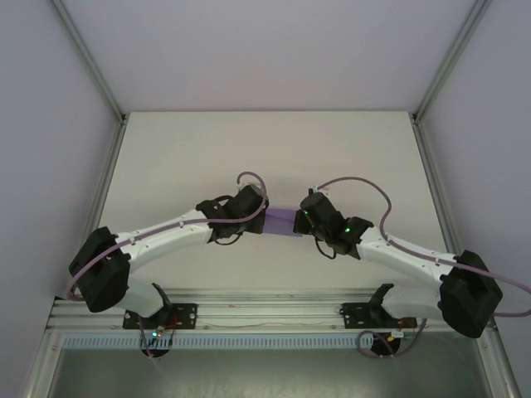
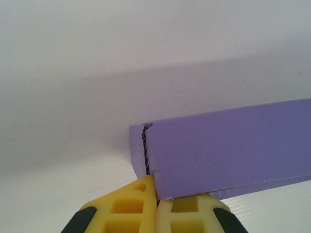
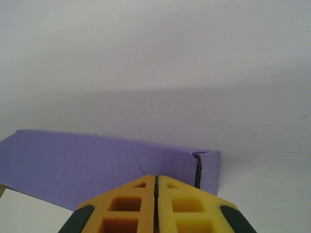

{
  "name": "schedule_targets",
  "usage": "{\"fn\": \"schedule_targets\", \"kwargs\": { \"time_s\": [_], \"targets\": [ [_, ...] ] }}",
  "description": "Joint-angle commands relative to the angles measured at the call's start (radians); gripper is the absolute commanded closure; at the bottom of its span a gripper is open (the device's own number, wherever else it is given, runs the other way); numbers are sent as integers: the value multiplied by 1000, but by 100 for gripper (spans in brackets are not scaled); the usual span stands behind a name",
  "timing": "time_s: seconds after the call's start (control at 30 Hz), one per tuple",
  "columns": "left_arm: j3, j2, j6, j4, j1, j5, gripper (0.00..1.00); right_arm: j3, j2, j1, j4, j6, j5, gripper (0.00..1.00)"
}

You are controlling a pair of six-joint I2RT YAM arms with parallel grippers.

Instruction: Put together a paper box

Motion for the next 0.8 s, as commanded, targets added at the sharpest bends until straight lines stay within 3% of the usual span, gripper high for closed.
{"fn": "schedule_targets", "kwargs": {
  "time_s": [0.0,0.1,0.17,0.4,0.47,0.57,0.67,0.77],
  "targets": [
    [-29,47,14,-226,-8,54,100,-96,137,8,-357,3,-74,92],
    [-16,6,29,-227,-8,74,98,-90,140,8,-359,-5,-71,92],
    [0,-30,61,-234,-8,94,72,-87,145,9,-355,-1,-78,92],
    [77,-129,86,-267,2,90,61,-94,157,9,-317,8,-102,94],
    [100,-134,69,-273,20,102,50,-91,151,8,-323,5,-95,94],
    [111,-132,39,-235,96,119,42,-92,143,8,-315,1,-106,94],
    [88,-102,27,-135,196,232,42,-89,135,9,-319,1,-102,94],
    [79,-58,40,-56,209,319,41,-92,122,10,-310,7,-101,93]
  ]
}}
